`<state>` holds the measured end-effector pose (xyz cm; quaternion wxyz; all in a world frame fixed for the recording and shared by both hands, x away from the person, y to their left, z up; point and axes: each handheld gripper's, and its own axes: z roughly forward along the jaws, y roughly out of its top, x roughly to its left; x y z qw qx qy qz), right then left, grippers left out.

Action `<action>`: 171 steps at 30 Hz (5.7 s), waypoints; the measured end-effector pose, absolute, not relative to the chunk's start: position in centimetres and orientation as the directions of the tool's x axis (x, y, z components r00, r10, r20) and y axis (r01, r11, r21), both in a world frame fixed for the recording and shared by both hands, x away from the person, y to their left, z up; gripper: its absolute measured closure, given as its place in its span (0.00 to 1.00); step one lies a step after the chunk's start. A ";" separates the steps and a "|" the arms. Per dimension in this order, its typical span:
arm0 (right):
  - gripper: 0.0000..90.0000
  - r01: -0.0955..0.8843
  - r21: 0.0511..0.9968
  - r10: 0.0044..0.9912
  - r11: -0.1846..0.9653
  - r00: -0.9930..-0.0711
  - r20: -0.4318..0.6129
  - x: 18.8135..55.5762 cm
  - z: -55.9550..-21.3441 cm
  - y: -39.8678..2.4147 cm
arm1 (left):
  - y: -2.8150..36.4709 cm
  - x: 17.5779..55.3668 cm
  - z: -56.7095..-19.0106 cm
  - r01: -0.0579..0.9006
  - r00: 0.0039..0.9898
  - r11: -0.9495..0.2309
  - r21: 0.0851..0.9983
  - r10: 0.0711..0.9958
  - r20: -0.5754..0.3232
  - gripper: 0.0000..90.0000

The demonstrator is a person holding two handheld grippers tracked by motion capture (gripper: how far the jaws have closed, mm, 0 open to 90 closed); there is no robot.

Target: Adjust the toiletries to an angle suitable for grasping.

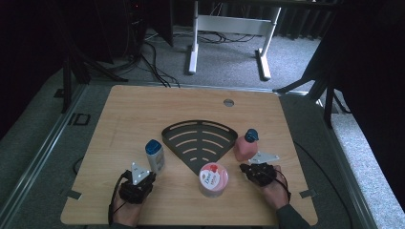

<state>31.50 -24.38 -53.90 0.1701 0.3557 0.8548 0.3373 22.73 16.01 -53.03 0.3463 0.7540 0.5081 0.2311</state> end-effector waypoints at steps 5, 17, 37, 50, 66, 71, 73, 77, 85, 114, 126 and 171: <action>0.95 0.493 0.697 0.721 0.521 -0.691 -0.051 31.5 -53.9 -24.4 | 16.0 22.8 -52.9 0.603 0.379 -0.246 0.758 0.925 -0.002 0.83; 0.95 0.492 0.697 0.719 0.523 -0.693 -0.051 31.5 -54.0 -24.3 | 16.0 23.1 -52.4 0.598 0.377 -0.226 0.769 0.926 -0.021 0.68; 0.93 0.492 0.693 0.716 0.527 -0.696 -0.050 31.6 -54.0 -24.3 | 16.1 24.1 -50.3 0.573 0.353 -0.197 0.796 0.935 -0.023 0.47; 0.93 0.493 0.690 0.713 0.530 -0.699 -0.049 31.6 -54.1 -24.2 | 16.1 24.9 -48.4 0.538 0.352 -0.193 0.820 0.936 -0.010 0.47; 0.93 0.492 0.689 0.711 0.532 -0.701 -0.048 31.6 -54.1 -24.2 | 15.9 25.9 -46.1 0.498 0.374 -0.203 0.843 0.927 0.002 0.53; 0.93 0.492 0.690 0.712 0.531 -0.701 -0.048 31.6 -54.1 -24.2 | 15.9 26.0 -46.1 0.499 0.377 -0.201 0.843 0.926 -0.002 0.57; 0.93 0.493 0.689 0.711 0.532 -0.701 -0.048 31.7 -54.2 -24.2 | 16.0 26.1 -46.0 0.502 0.379 -0.199 0.842 0.925 -0.007 0.58; 0.93 0.492 0.688 0.710 0.534 -0.703 -0.048 31.6 -54.2 -24.1 | 16.0 26.2 -46.0 0.504 0.382 -0.208 0.838 0.924 -0.001 0.58; 0.93 0.494 0.687 0.712 0.532 -0.701 -0.047 31.7 -54.2 -24.2 | 16.0 26.5 -45.8 0.514 0.393 -0.226 0.827 0.919 0.006 0.59; 0.93 0.494 0.684 0.709 0.537 -0.704 -0.048 31.7 -54.2 -24.1 | 15.8 27.3 -45.9 0.554 0.422 -0.260 0.791 0.907 0.002 0.62; 0.93 0.494 0.684 0.708 0.537 -0.705 -0.046 31.7 -54.2 -24.1 | 15.5 27.5 -45.6 0.553 0.438 -0.287 0.782 0.899 0.020 0.62; 0.93 0.499 0.683 0.714 0.532 -0.698 -0.046 31.7 -54.3 -24.3 | 14.9 28.1 -44.3 0.524 0.463 -0.305 0.795 0.886 0.035 0.62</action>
